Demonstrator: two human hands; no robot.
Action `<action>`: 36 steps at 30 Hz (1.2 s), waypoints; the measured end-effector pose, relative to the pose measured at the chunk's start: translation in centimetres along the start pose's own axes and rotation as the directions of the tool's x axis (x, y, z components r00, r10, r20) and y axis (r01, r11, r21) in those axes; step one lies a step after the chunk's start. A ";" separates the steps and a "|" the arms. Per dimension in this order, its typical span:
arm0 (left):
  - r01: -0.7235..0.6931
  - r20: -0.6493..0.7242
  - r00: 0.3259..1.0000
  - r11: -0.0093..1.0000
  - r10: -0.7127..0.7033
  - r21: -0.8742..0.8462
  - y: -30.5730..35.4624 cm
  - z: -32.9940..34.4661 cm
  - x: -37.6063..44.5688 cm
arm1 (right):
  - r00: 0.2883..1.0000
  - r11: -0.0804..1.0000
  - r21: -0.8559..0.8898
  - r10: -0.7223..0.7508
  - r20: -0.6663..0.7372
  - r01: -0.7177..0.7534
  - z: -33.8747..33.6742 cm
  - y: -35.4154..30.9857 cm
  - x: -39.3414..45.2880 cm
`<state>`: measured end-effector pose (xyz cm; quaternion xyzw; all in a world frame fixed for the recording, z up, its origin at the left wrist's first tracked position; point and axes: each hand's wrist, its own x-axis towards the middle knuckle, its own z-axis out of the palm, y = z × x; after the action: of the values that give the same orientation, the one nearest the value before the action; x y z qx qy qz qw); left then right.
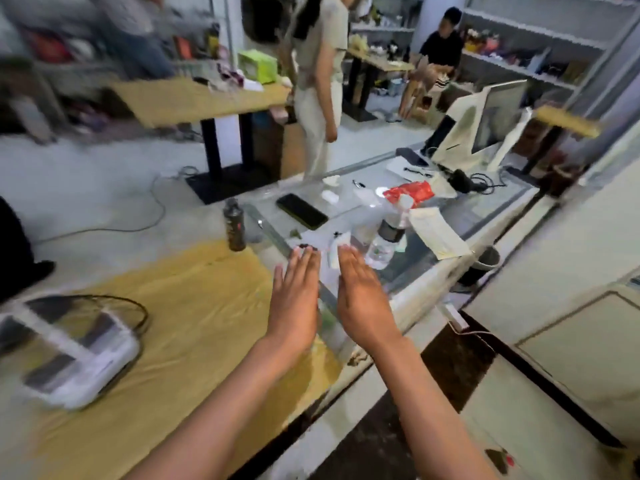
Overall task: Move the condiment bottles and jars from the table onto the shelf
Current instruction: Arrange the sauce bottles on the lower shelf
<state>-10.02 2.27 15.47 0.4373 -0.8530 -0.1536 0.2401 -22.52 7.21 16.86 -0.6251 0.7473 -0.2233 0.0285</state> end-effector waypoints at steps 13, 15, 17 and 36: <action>0.343 -0.052 0.937 0.938 -0.345 -0.057 -17.2 -3.0 -0.7 | 0.949 0.979 0.189 -0.129 0.288 0.076 13.9 -9.8 10.7; 0.348 -0.039 0.936 0.935 -0.350 -0.063 -18.2 -2.6 -1.0 | 0.945 0.971 0.240 -0.098 0.313 0.021 15.0 -10.0 12.1; 0.372 -0.051 0.926 0.927 -0.374 -0.042 -19.2 -2.3 -0.8 | 0.945 0.954 0.299 -0.077 0.318 -0.023 15.9 -10.4 14.0; 0.584 0.059 0.807 0.809 -0.587 0.070 -21.8 3.2 8.0 | 0.937 0.975 0.200 0.025 0.349 -0.100 29.1 -7.8 36.7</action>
<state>-1.16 -16.58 4.70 0.6781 -0.6890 -0.2164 0.1368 -13.92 -37.14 2.22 -0.6237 0.7218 -0.1886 0.2333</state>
